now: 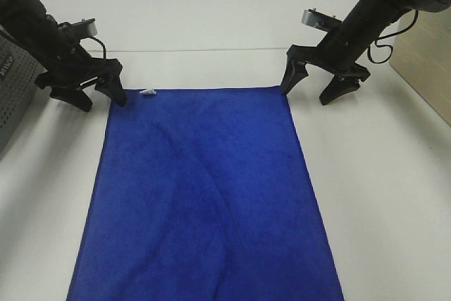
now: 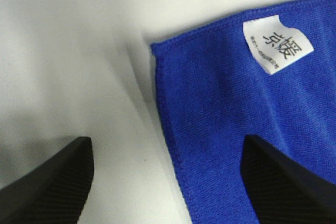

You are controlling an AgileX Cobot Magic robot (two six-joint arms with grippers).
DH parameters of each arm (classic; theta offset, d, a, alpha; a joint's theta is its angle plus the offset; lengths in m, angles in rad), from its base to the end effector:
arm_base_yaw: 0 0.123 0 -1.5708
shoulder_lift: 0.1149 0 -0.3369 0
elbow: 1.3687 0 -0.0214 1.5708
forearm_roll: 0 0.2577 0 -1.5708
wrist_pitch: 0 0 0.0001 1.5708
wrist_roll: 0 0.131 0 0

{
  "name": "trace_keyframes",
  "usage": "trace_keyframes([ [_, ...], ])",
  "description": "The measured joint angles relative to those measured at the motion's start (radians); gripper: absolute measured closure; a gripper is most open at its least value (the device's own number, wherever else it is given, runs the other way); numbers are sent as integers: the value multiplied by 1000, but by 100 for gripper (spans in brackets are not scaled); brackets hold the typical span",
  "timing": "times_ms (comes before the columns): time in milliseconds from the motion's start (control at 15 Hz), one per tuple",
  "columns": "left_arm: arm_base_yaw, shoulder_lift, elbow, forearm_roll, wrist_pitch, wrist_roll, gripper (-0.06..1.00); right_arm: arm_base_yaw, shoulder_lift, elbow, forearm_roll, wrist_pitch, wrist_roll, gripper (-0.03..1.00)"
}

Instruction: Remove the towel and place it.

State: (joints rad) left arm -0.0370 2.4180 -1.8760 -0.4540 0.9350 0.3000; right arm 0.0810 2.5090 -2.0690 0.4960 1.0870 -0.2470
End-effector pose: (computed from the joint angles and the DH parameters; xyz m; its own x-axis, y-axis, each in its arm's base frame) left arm 0.5434 -0.0664 0.1024 -0.9701 0.0527 -0.2368 0.1334 0.9312 -0.3392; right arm 0.5575 0.1006 0.1040 -0.9795 -0.0799 -0.1848 -0.1513 0.8976 0.4140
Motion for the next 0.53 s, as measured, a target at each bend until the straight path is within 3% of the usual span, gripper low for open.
trace_keyframes([
  [533,-55,22,-7,-82,-55,26,21,97,34,-19,31,-60,-4,7],
])
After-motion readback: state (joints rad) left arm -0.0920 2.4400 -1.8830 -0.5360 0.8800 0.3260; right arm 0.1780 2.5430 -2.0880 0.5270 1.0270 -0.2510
